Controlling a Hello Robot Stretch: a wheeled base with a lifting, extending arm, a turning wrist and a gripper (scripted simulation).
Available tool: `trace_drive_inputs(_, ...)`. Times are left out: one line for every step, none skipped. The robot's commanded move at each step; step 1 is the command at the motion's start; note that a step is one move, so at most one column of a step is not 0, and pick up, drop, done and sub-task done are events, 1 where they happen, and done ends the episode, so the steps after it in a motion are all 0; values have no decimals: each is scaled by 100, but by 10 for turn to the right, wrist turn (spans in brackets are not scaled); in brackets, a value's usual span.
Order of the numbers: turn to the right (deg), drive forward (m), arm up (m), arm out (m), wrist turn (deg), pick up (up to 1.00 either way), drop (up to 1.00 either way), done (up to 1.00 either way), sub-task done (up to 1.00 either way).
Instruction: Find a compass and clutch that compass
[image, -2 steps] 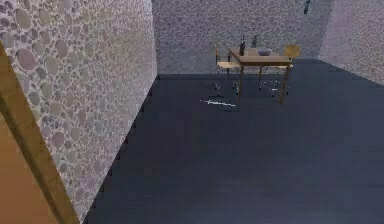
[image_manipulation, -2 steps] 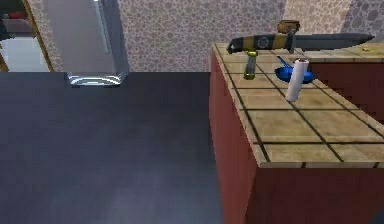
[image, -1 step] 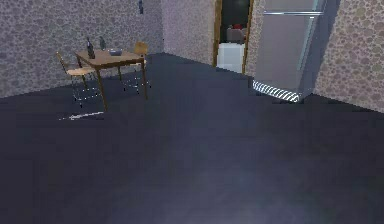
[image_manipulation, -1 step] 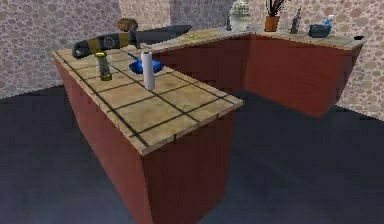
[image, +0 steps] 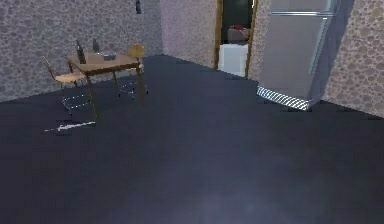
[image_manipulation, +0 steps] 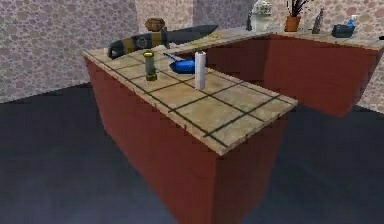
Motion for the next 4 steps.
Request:
trace_drive_inputs(90,0,0,0,0,0,0,0,0)
trace_drive_inputs(0,100,0,0,0,0,0,0,0)
trace_drive_inputs(0,100,0,0,0,0,0,0,0)
trace_drive_inputs(0,100,0,0,0,0,0,0,0)
